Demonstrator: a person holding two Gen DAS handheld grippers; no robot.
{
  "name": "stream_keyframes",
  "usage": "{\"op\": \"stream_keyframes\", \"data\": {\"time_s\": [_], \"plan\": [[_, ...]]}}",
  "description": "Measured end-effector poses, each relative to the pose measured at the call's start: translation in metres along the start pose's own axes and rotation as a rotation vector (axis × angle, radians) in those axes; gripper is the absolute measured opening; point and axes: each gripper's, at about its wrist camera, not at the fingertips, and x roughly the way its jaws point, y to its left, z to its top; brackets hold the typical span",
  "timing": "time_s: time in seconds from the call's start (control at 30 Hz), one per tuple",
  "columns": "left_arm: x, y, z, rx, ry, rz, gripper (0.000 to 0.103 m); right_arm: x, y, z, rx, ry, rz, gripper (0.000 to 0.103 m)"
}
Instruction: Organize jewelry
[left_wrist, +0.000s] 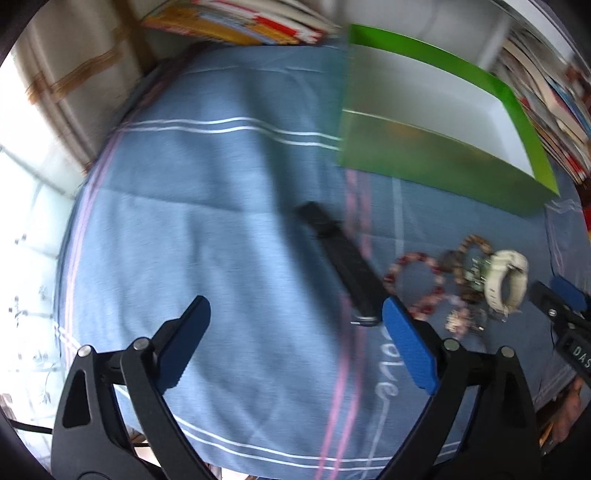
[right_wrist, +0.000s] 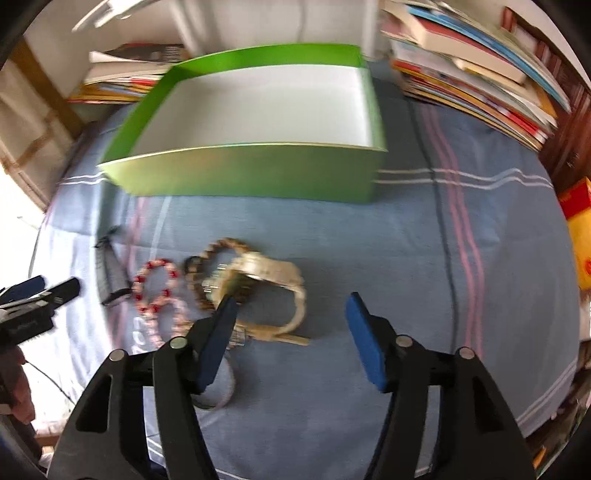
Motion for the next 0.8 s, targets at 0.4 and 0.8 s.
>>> {"op": "stream_keyframes", "data": {"time_s": [0.4,0.8], "plan": [[0.033,-0.027,0.010,0.095,0.053,0.027,0.094,0.044,0.016,0.005,-0.038,0.071,-0.009,0.069],[0.037,-0.019,0.012,0.080,0.034,-0.076,0.049,0.037,-0.003,0.004,0.041,0.069,-0.023,0.061]]}}
